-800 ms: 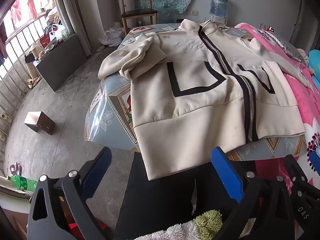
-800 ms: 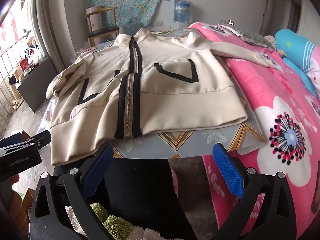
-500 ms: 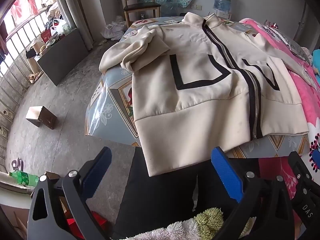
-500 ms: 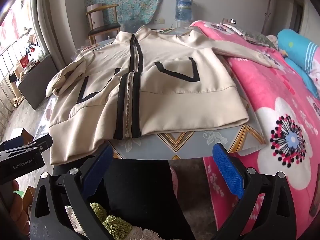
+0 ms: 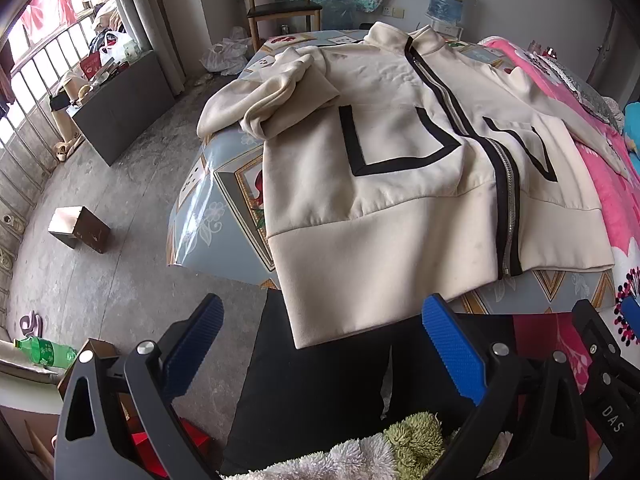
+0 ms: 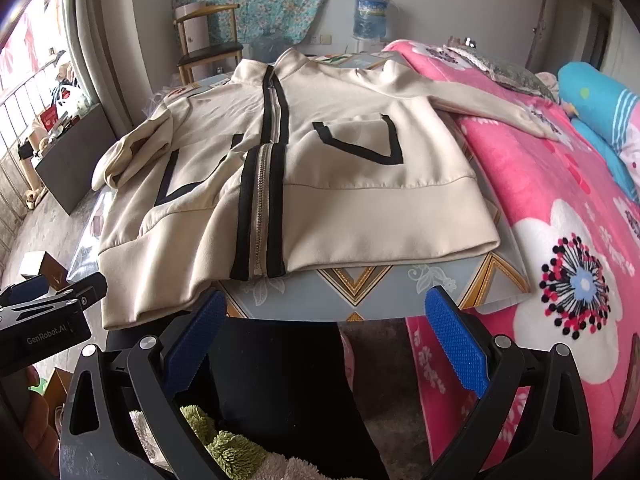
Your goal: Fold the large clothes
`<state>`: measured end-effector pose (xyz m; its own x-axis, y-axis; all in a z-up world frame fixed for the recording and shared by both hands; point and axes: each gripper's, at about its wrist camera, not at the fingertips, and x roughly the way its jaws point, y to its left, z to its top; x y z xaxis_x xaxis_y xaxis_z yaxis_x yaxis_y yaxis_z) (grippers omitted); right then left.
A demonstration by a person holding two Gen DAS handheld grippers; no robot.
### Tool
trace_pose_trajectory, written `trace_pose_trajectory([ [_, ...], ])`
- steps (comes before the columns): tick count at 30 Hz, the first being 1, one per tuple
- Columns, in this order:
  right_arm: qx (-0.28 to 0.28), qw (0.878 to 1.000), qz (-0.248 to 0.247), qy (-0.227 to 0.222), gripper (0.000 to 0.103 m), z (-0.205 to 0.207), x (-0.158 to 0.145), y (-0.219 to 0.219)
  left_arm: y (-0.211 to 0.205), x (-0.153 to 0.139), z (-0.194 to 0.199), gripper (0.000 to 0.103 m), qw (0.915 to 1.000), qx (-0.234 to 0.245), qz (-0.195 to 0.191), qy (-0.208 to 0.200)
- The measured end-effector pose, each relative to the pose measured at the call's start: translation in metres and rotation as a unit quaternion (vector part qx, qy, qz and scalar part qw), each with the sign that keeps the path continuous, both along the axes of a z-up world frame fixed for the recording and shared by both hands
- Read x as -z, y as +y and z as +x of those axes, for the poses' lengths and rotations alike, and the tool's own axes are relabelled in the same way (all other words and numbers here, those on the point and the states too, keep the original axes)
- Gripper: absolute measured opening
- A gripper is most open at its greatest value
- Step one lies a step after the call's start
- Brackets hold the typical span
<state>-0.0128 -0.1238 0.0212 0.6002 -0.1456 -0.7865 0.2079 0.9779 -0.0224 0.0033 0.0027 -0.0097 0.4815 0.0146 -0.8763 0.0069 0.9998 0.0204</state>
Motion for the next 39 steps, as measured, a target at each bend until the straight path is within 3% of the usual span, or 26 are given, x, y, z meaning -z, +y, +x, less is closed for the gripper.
trace_pose_trajectory([
  [39, -0.001, 1.000, 0.007, 0.004, 0.096, 0.0041, -0.0080, 0.0001, 0.0009, 0.0016, 0.0002, 0.098, 1.0000, -0.002, -0.001, 0.005],
])
